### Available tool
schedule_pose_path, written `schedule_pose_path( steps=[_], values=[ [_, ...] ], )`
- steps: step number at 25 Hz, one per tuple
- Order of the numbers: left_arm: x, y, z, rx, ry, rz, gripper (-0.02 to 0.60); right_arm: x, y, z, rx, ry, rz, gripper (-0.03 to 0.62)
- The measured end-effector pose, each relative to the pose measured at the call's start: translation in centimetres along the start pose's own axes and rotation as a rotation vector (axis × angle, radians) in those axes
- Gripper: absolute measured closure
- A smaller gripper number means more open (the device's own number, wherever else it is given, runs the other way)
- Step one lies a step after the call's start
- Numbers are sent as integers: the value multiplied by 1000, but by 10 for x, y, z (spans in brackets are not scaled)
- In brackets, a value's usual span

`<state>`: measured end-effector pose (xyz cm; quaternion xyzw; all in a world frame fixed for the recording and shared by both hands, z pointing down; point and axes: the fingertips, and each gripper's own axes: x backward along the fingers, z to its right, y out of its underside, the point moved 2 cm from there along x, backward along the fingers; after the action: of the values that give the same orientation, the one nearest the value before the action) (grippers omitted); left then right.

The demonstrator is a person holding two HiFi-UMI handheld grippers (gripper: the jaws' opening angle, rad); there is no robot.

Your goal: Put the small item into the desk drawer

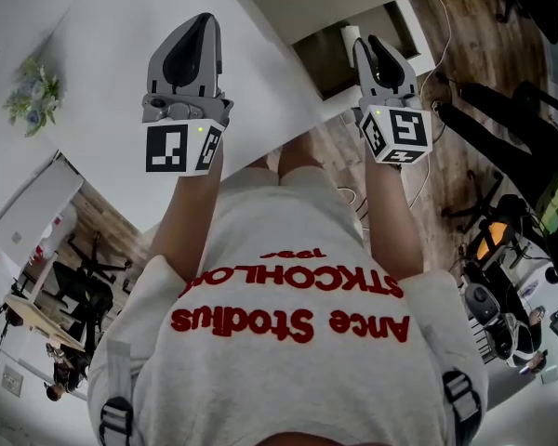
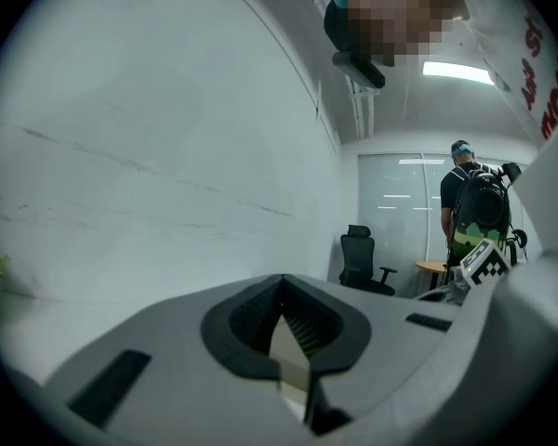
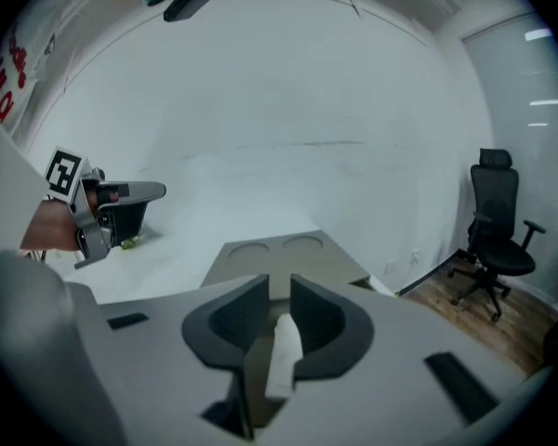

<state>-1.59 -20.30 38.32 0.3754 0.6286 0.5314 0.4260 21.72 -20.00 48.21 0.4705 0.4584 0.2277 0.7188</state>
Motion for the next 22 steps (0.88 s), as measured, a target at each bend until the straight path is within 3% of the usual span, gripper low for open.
schedule_pose_path(
  steps=[4,11,22],
  values=[
    [6,-16,-4,-10,-12,36,575,10,-45,-3,5,3,128,568],
    [11,-48,-15,-37,-29,113,575,25,-109,-10,10,-9,299,582],
    [35,-85,-32,-81,-73,215,575,41,-166,-40,69,-67,427,588]
  ],
)
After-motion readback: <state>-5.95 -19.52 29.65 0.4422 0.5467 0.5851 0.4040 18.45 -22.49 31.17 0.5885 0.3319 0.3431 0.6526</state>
